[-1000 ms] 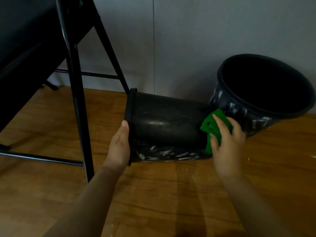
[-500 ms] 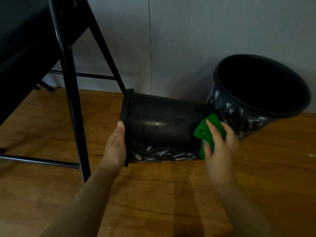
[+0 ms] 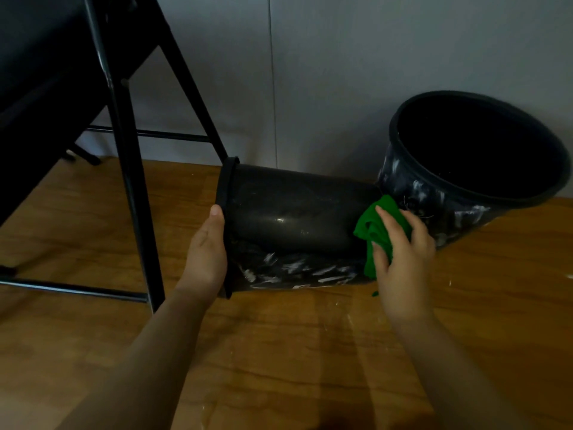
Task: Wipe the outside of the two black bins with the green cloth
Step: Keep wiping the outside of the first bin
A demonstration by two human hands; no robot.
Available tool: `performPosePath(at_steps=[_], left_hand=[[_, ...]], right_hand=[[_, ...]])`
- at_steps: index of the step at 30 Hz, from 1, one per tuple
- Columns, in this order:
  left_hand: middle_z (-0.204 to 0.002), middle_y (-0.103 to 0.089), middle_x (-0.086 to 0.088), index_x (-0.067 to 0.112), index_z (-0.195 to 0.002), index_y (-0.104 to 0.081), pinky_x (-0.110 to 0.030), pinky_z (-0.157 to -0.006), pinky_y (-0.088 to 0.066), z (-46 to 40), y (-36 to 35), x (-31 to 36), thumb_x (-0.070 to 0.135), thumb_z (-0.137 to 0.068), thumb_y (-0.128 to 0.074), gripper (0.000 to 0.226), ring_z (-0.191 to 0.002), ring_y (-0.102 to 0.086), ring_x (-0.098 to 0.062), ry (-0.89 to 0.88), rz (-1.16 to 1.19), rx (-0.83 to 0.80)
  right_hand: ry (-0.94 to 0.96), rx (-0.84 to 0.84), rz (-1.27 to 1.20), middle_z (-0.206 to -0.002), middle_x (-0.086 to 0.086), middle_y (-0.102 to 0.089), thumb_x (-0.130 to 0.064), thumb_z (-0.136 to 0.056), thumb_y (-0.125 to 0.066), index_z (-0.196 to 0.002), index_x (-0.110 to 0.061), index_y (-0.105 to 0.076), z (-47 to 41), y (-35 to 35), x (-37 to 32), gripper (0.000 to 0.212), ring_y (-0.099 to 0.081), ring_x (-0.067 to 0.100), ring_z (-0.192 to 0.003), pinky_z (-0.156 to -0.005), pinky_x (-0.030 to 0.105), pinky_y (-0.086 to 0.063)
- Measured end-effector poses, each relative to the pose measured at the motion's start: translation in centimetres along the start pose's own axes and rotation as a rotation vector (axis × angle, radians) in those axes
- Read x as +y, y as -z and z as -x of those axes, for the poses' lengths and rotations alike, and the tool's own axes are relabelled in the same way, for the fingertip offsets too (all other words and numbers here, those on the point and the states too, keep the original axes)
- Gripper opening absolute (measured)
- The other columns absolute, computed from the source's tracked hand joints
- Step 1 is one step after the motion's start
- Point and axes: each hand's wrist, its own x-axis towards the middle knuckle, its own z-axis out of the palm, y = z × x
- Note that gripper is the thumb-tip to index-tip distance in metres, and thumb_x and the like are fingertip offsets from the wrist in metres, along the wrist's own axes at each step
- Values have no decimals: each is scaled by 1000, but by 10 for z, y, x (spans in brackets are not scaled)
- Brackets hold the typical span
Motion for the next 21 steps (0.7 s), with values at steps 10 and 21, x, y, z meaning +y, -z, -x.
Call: performPosePath(at_steps=[10, 21], left_hand=[[-88, -64, -4, 17, -99, -62, -21, -63, -47, 22, 13, -30, 58, -91, -33, 51, -75, -61, -8, -168, -123, -1], [-103, -72, 5, 32, -108, -63, -17, -68, -53, 20, 8, -17, 50, -101, -30, 38, -94, -69, -4, -113, -24, -1]], right_hand=[[-37, 10, 1, -147, 5, -35, -8, -89, -62, -142, -29, -45, -8, -1, 0, 60, -32, 27, -134, -108, 48, -38], [19, 16, 7, -145, 5, -37, -4, -88, -63, -142, -24, -47, -7, 3, 5, 60, -32, 27, -133, -108, 46, -38]])
